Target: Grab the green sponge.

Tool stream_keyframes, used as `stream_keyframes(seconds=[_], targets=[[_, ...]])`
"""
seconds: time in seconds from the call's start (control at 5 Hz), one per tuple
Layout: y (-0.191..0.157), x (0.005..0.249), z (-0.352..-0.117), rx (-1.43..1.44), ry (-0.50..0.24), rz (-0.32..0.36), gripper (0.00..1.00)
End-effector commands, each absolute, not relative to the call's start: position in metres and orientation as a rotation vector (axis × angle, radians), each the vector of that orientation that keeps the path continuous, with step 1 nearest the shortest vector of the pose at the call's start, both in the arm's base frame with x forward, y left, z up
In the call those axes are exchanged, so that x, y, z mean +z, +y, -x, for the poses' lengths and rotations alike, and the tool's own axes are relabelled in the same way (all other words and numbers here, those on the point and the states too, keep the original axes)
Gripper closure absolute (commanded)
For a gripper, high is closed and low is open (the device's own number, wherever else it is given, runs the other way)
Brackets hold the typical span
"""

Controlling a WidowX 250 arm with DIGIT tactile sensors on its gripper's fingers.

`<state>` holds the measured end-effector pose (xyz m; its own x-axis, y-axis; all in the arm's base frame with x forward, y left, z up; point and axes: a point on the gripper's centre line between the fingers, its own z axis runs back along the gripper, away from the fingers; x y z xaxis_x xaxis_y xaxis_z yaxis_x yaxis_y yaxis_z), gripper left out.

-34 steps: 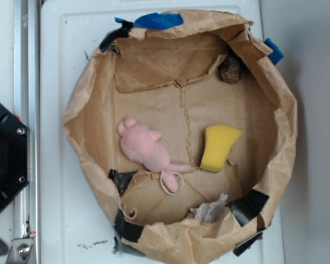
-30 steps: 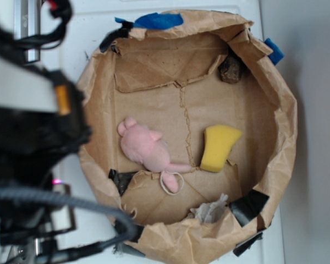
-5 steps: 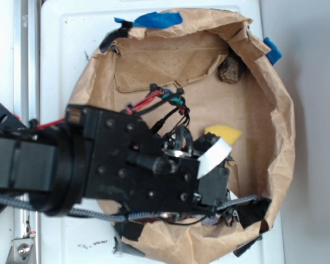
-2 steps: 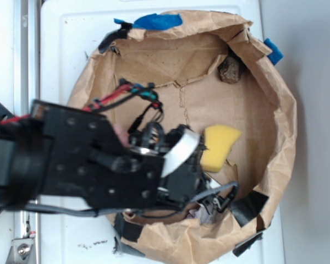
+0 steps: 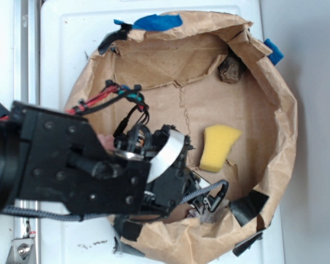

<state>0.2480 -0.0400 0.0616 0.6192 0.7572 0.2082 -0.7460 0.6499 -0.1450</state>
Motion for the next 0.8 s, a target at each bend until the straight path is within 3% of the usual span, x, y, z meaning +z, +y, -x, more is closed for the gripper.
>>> stream_keyframes(seconds=[0.0, 0.6], targets=[[-0.0353, 0.077, -0.257, 0.892, -0.271, 0.081, 0.0], [-0.03, 0.083, -0.263, 0.917, -0.256, 0.09, 0.0]])
